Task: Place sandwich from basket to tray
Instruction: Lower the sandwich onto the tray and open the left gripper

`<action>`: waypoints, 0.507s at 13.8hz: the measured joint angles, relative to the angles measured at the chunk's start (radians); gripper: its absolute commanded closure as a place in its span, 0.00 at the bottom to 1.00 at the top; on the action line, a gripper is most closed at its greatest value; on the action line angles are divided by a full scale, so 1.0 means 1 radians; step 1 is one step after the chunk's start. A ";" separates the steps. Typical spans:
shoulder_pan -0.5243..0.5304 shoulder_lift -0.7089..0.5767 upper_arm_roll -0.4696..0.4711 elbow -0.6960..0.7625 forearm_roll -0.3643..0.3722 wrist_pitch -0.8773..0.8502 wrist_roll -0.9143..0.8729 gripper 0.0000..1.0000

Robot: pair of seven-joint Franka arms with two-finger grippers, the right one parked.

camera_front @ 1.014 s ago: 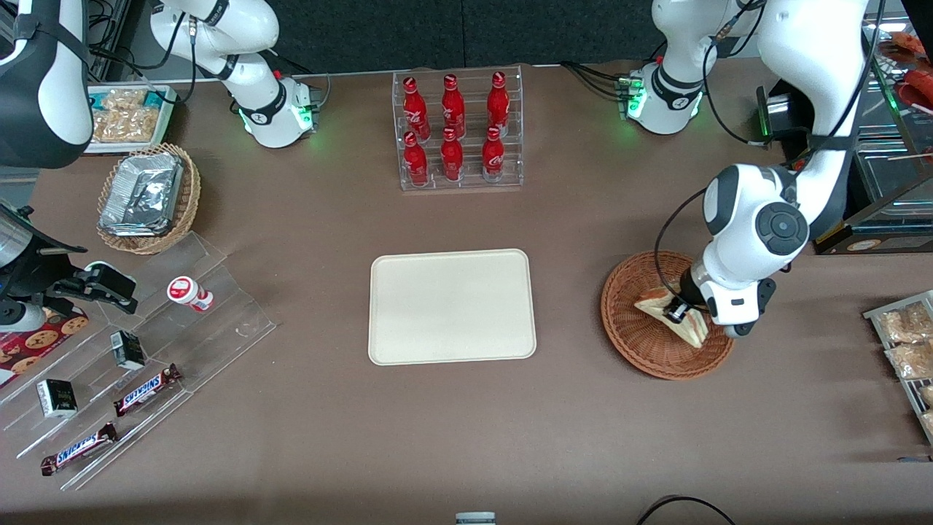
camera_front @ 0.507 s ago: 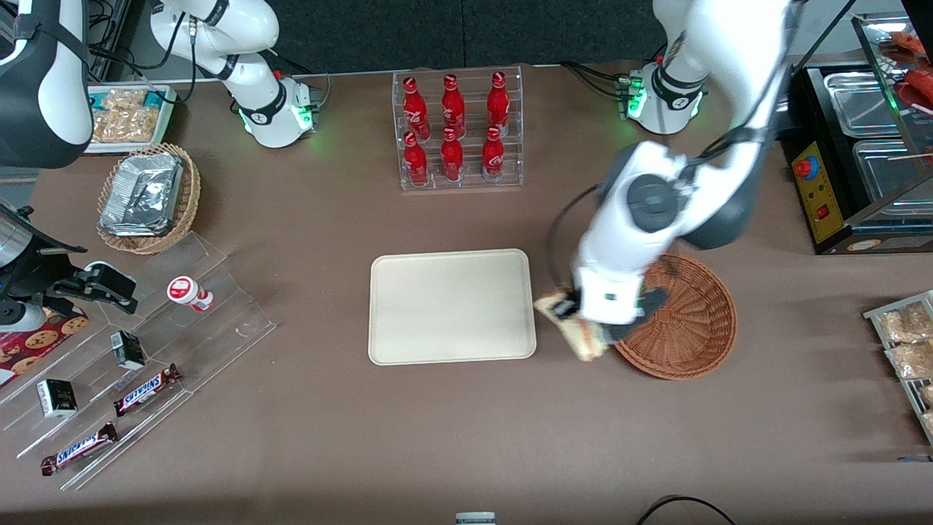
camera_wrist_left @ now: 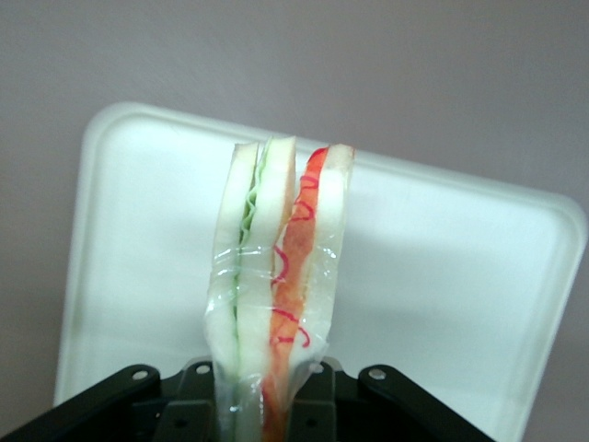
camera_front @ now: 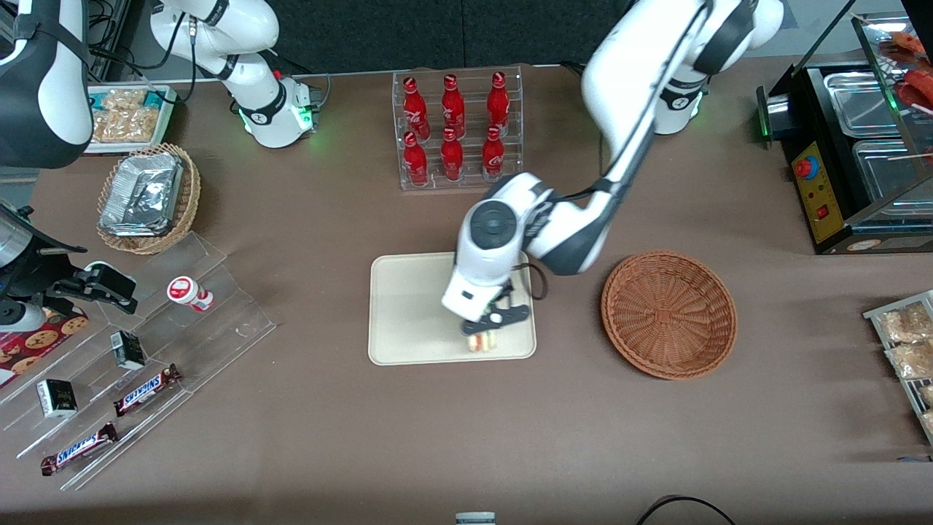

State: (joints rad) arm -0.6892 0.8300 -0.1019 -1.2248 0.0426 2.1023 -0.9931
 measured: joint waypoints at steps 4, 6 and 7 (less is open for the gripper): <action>-0.065 0.095 0.002 0.025 0.017 0.006 0.004 0.76; -0.069 0.132 0.002 0.061 0.018 0.012 0.009 0.00; -0.069 0.140 0.002 0.078 0.018 0.011 0.012 0.00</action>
State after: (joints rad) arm -0.7579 0.9697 -0.0996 -1.1463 0.0603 2.1133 -0.9816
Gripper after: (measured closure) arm 0.692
